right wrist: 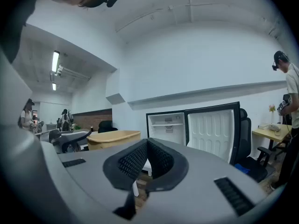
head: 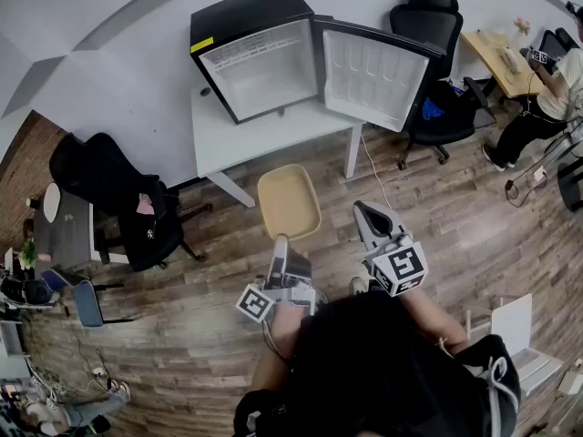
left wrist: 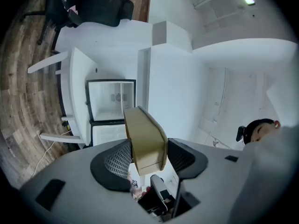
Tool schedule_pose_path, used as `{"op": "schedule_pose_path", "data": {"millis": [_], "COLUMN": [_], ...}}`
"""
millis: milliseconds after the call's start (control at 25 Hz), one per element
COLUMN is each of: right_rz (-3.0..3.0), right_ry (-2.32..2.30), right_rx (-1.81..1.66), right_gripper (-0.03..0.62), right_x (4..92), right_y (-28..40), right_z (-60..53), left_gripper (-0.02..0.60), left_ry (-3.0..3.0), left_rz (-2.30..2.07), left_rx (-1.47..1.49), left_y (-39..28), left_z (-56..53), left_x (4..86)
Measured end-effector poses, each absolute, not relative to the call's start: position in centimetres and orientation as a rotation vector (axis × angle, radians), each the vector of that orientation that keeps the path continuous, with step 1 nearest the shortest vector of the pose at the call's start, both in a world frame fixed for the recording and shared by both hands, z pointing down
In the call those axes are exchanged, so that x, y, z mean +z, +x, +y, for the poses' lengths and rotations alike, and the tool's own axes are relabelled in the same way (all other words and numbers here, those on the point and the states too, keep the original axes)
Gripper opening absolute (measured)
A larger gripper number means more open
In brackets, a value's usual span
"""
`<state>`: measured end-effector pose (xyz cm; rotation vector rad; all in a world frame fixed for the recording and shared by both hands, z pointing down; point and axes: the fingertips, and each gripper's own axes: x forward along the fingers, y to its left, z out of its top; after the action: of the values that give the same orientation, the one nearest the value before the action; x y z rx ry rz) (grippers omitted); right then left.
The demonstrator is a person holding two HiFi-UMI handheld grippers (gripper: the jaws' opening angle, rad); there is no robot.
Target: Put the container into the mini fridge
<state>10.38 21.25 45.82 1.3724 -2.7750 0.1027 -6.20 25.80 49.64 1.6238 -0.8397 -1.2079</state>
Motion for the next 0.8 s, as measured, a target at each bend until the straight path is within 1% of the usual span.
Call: {"op": "schedule_pose_path", "data": {"millis": [800], "right_rz": [-2.833], "right_ry": [1.355], "right_rx": [0.110], "right_gripper": [0.012], "right_x": [45.1], "right_y": [10.4], "right_z": [22.5], "left_gripper": [0.249], "left_ry": [1.610], "left_rz": [-0.843], "left_rx": [-1.253], "left_y": [-6.4], "left_z": [26.9], "left_x": [49.1]}}
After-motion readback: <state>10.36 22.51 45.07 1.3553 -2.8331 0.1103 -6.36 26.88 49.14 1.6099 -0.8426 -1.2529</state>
